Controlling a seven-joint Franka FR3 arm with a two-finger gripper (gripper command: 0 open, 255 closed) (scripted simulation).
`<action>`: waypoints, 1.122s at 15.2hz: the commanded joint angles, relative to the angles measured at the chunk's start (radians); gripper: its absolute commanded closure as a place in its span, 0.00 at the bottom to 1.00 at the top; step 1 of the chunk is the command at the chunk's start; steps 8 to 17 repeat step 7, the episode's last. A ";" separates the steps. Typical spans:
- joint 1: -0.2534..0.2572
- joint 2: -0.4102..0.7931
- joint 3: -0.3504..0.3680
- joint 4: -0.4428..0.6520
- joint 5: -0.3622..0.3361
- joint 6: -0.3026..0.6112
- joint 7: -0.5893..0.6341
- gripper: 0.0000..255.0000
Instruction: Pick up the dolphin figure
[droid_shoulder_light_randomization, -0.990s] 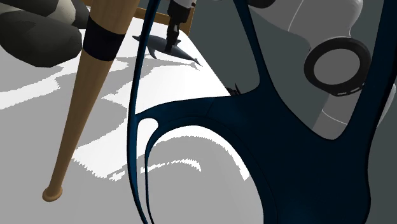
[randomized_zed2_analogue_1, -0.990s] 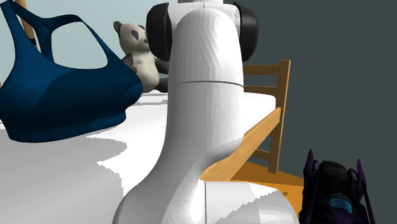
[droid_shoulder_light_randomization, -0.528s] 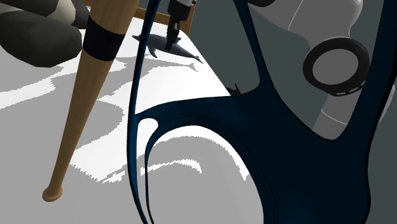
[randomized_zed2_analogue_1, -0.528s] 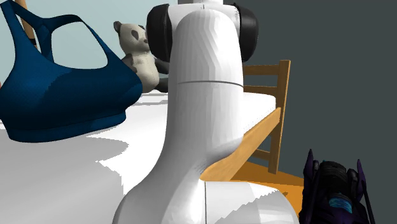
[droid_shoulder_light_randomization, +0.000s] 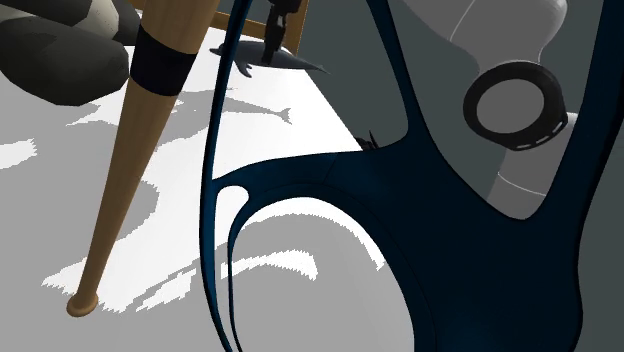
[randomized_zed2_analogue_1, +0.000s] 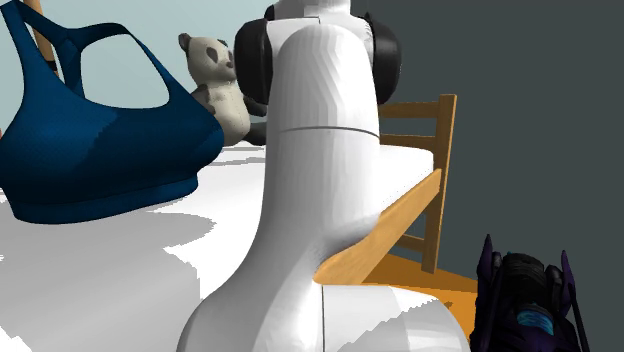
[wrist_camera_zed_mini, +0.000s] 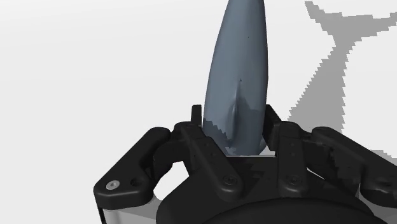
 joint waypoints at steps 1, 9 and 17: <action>0.001 0.026 0.000 0.069 -0.002 -0.043 0.000 1.00; 0.006 0.087 0.000 0.225 -0.005 -0.138 0.001 1.00; 0.006 0.087 0.000 0.225 -0.005 -0.138 0.001 1.00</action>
